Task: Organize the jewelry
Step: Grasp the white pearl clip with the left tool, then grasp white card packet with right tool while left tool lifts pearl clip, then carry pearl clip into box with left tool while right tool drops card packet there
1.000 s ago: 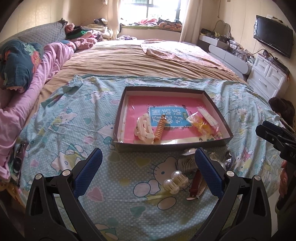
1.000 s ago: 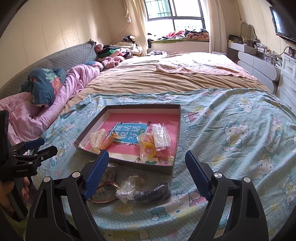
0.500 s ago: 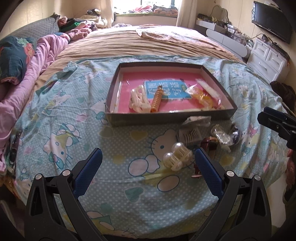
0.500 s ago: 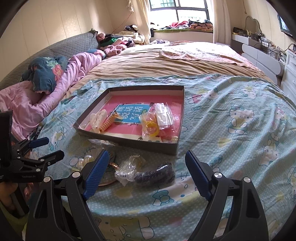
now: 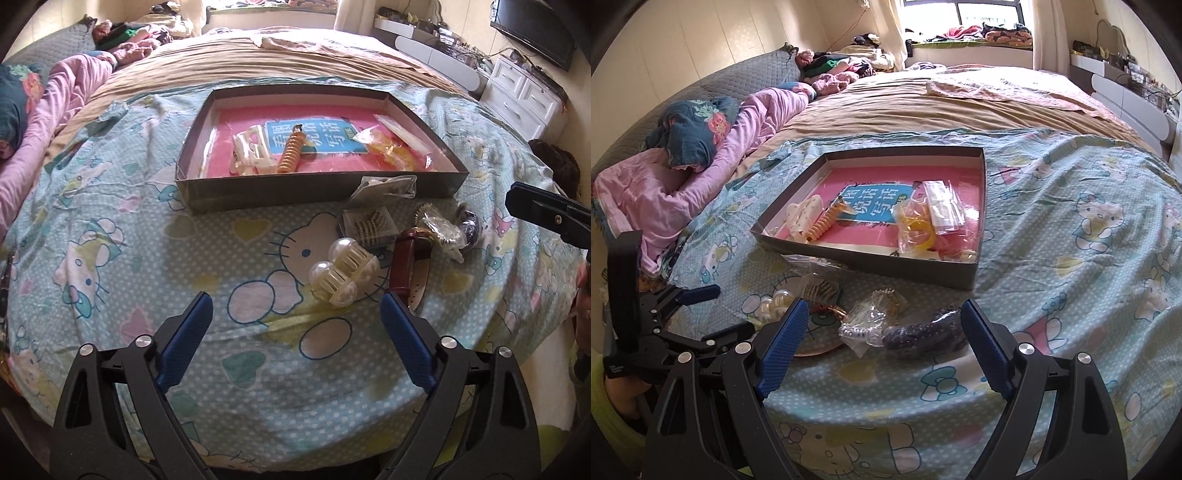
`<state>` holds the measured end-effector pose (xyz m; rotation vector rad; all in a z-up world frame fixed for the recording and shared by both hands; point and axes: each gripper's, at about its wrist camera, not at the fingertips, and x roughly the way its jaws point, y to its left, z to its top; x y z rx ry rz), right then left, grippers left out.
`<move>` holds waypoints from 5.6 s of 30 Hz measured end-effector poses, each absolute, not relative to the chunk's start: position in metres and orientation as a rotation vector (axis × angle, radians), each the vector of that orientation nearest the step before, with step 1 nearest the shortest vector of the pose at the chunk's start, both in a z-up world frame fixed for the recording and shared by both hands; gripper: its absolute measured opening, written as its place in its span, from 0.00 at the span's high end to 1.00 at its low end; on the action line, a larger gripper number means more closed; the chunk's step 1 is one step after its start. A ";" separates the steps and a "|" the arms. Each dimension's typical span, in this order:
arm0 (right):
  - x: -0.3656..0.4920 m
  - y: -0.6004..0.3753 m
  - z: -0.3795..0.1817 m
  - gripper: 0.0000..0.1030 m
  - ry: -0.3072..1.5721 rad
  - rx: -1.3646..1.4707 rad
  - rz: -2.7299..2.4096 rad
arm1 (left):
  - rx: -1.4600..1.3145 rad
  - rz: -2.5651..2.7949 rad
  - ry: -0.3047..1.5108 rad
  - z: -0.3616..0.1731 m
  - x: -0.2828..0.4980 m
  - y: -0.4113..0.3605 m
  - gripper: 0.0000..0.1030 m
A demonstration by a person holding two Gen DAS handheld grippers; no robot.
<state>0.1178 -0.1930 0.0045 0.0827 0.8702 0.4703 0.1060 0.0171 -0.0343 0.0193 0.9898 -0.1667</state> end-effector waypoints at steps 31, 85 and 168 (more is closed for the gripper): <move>0.167 -0.127 -0.017 0.24 1.013 0.139 0.590 | -0.089 -0.383 1.000 -0.054 0.130 0.007 0.66; 0.172 -0.148 0.031 0.88 0.790 0.173 0.523 | -0.047 -0.206 0.877 0.014 0.131 0.048 0.66; 0.240 -0.205 -0.007 0.63 0.930 0.274 0.403 | 0.039 -0.261 0.970 -0.014 0.235 -0.011 0.66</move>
